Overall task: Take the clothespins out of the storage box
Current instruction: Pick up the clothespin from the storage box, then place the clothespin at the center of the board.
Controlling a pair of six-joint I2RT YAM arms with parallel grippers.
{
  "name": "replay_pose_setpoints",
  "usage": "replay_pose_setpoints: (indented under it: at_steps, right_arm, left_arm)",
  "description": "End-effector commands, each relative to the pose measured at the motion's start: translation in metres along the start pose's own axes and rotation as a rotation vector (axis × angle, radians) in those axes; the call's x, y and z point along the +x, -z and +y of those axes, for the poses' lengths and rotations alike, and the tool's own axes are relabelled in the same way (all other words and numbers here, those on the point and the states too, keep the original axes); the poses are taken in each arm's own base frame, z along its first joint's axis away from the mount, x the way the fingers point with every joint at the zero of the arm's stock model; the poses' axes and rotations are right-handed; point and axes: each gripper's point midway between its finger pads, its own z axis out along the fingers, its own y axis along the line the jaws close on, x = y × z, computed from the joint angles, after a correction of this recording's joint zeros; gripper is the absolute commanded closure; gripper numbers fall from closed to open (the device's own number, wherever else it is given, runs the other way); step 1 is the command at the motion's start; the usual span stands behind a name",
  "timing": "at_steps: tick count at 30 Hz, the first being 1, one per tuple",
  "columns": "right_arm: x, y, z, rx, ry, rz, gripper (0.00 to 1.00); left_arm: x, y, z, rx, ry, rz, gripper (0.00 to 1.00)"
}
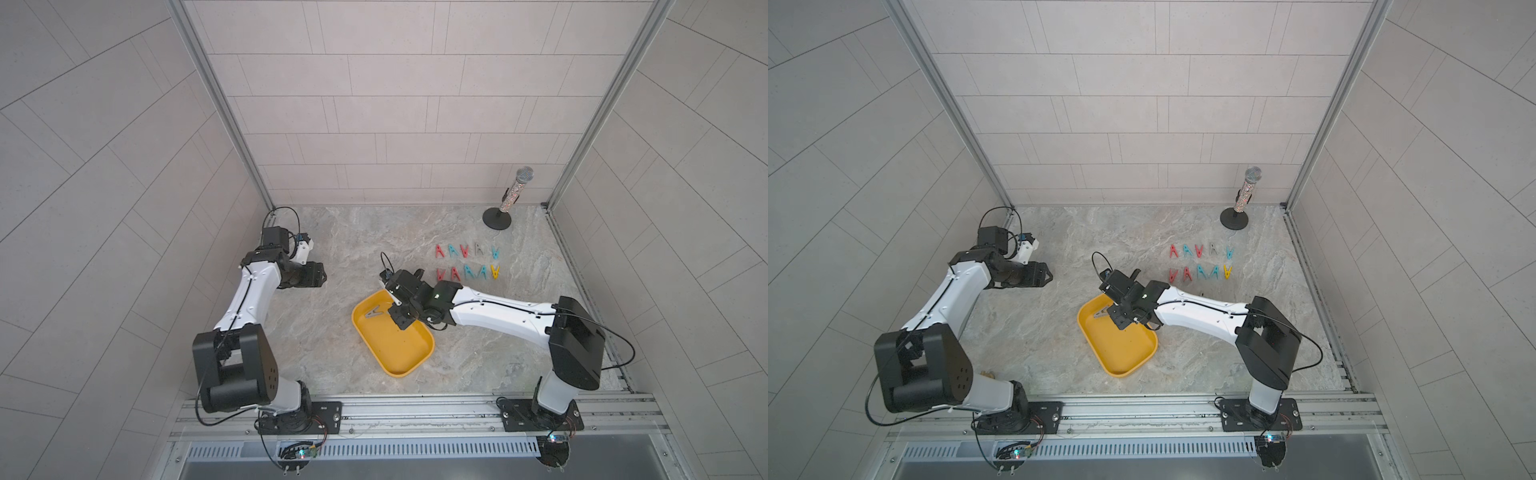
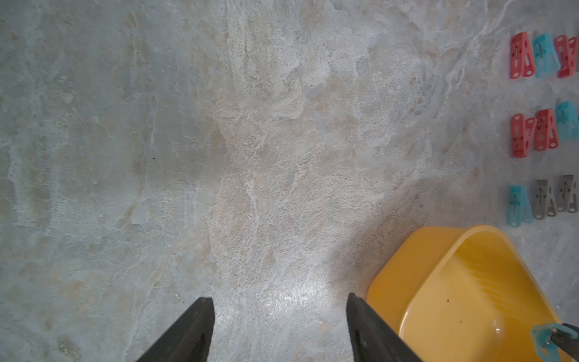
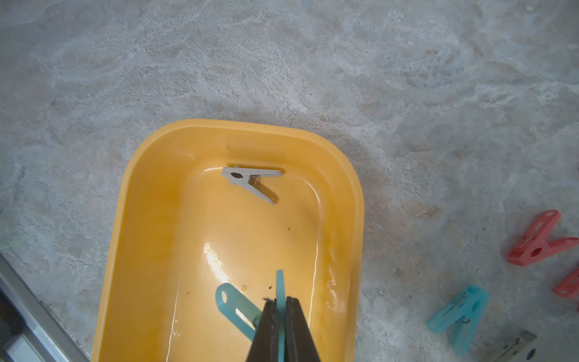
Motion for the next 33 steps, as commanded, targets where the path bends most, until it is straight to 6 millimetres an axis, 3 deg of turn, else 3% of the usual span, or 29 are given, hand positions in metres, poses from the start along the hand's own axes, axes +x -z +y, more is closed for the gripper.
replay_pose_setpoints:
  at_steps: [1, 16, 33]
  right_arm:
    - [0.0, 0.016, -0.011, -0.007, -0.065, -0.021, 0.98]
    - [0.034, 0.05, -0.091, 0.08, -0.3, -0.05, 0.98]
    - [0.111, 0.074, -0.196, 0.289, -0.572, 0.025, 0.98]
  left_arm:
    - [0.008, -0.004, -0.009, 0.065, -0.006, 0.03, 0.26]
    - [0.014, -0.009, -0.036, 0.177, -0.056, 0.069, 0.26]
    - [0.015, -0.011, -0.033, 0.156, -0.058, 0.079, 0.26]
